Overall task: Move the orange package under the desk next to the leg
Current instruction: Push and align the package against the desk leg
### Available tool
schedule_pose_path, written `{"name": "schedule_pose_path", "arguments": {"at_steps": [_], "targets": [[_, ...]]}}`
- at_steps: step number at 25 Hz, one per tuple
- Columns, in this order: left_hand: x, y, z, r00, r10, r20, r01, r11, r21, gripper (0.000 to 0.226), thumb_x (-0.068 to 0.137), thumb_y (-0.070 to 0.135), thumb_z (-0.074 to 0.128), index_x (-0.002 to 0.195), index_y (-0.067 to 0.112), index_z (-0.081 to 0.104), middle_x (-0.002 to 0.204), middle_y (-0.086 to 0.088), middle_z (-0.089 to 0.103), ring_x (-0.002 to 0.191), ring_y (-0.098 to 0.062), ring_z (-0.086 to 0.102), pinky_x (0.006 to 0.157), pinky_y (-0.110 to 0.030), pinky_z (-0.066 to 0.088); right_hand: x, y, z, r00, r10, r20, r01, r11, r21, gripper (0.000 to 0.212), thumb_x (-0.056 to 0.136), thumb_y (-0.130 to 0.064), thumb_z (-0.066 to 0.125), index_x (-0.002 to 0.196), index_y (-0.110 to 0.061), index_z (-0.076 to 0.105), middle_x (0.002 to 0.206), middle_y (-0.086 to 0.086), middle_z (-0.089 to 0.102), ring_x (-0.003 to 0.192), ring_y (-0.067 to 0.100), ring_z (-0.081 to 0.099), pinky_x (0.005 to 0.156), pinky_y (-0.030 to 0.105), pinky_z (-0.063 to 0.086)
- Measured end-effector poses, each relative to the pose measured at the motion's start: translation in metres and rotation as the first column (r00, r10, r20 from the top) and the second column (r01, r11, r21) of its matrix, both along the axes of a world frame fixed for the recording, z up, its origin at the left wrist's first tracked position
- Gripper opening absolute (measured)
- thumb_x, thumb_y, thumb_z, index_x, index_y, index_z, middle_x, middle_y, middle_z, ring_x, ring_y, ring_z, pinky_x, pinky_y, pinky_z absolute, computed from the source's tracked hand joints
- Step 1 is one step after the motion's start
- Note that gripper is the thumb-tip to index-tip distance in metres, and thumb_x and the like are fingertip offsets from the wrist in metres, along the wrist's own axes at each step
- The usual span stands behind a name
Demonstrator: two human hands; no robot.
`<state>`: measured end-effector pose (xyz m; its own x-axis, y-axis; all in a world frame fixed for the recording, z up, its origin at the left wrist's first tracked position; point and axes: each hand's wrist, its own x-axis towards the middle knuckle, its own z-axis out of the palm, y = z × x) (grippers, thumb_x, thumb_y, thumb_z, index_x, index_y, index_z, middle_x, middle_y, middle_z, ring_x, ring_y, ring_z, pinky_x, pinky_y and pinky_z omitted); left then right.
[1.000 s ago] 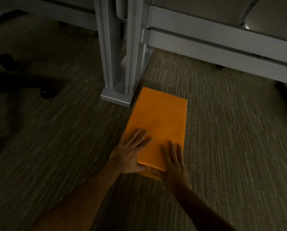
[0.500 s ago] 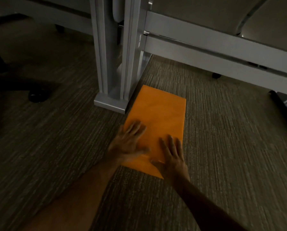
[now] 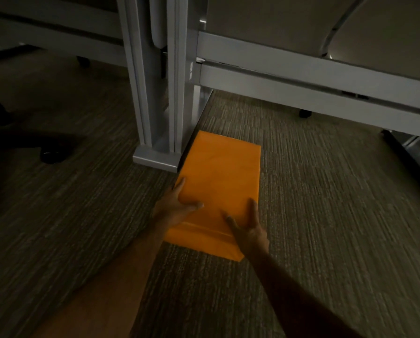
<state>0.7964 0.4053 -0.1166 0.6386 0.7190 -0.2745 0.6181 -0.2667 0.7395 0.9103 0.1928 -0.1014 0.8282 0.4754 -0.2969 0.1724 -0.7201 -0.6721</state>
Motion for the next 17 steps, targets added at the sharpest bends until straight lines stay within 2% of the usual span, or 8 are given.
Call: {"name": "schedule_pose_path", "arguments": {"at_steps": [3,7,10,12,14,15,17], "targets": [[-0.014,-0.004,0.003,0.995,0.038,0.097,-0.027,0.993,-0.114,0.121,0.063,0.065,0.082,0.151,0.055,-0.001,0.157,-0.001,0.037,0.136,-0.029,0.042,0.106,-0.049,0.036,-0.004,-0.005,0.011,0.998,0.03,-0.047,-0.031,0.999,-0.015,0.105,0.078,-0.08,0.055,0.151,-0.055,-0.015,0.157,0.016,0.04,0.128,0.045,0.054,0.103,0.062,0.046],[-0.028,-0.017,0.006,0.995,-0.017,0.097,0.031,0.989,-0.142,0.121,0.064,0.063,0.083,0.151,0.056,-0.001,0.16,-0.001,0.031,0.139,-0.029,0.038,0.107,-0.048,0.035,-0.017,-0.022,0.019,0.992,0.02,-0.125,-0.022,1.0,-0.011,0.104,0.08,-0.076,0.058,0.149,-0.058,-0.018,0.155,0.019,0.04,0.115,0.045,0.062,0.089,0.061,0.056],[-0.031,-0.03,0.01,0.993,-0.038,0.11,0.051,0.992,-0.113,0.12,0.068,0.059,0.082,0.154,0.049,0.0,0.163,-0.003,0.024,0.143,-0.03,0.032,0.109,-0.049,0.034,-0.019,-0.033,0.021,0.991,0.048,-0.123,-0.051,0.999,-0.02,0.104,0.084,-0.071,0.056,0.151,-0.052,-0.021,0.159,0.019,0.035,0.123,0.044,0.057,0.096,0.059,0.053],[-0.031,-0.041,0.013,0.999,0.0,0.048,-0.001,1.0,0.022,0.116,0.071,0.063,0.078,0.155,0.047,0.0,0.164,-0.002,0.017,0.144,-0.032,0.029,0.107,-0.053,0.035,-0.017,-0.034,0.02,0.992,0.084,-0.097,-0.092,0.993,-0.076,0.104,0.085,-0.073,0.052,0.152,-0.047,-0.023,0.164,0.019,0.023,0.134,0.044,0.048,0.104,0.061,0.046],[-0.031,-0.049,0.01,0.997,-0.036,-0.072,0.051,0.977,0.208,0.109,0.075,0.073,0.065,0.154,0.045,-0.004,0.166,0.002,-0.002,0.149,-0.033,0.015,0.11,-0.058,0.032,-0.017,-0.032,0.017,0.996,0.087,-0.007,-0.087,0.981,-0.172,0.106,0.081,-0.08,0.047,0.154,-0.043,-0.02,0.168,0.017,0.003,0.143,0.046,0.036,0.109,0.063,0.039],[-0.033,-0.052,0.008,0.988,-0.081,-0.131,0.11,0.967,0.23,0.108,0.074,0.079,0.058,0.153,0.046,-0.009,0.165,0.003,-0.012,0.151,-0.033,0.006,0.113,-0.06,0.027,-0.019,-0.031,0.018,0.998,0.07,-0.004,-0.069,0.983,-0.171,0.108,0.08,-0.081,0.049,0.154,-0.043,-0.019,0.168,0.016,-0.002,0.144,0.047,0.034,0.109,0.064,0.037],[-0.035,-0.052,0.003,0.965,-0.132,-0.228,0.173,0.97,0.171,0.113,0.068,0.089,0.051,0.148,0.052,-0.02,0.164,0.001,-0.023,0.15,-0.037,-0.001,0.114,-0.062,0.022,-0.022,-0.029,0.019,0.996,0.019,-0.089,-0.029,0.993,-0.112,0.109,0.079,-0.076,0.058,0.153,-0.047,-0.018,0.165,0.021,0.007,0.137,0.05,0.042,0.105,0.063,0.043]]}}
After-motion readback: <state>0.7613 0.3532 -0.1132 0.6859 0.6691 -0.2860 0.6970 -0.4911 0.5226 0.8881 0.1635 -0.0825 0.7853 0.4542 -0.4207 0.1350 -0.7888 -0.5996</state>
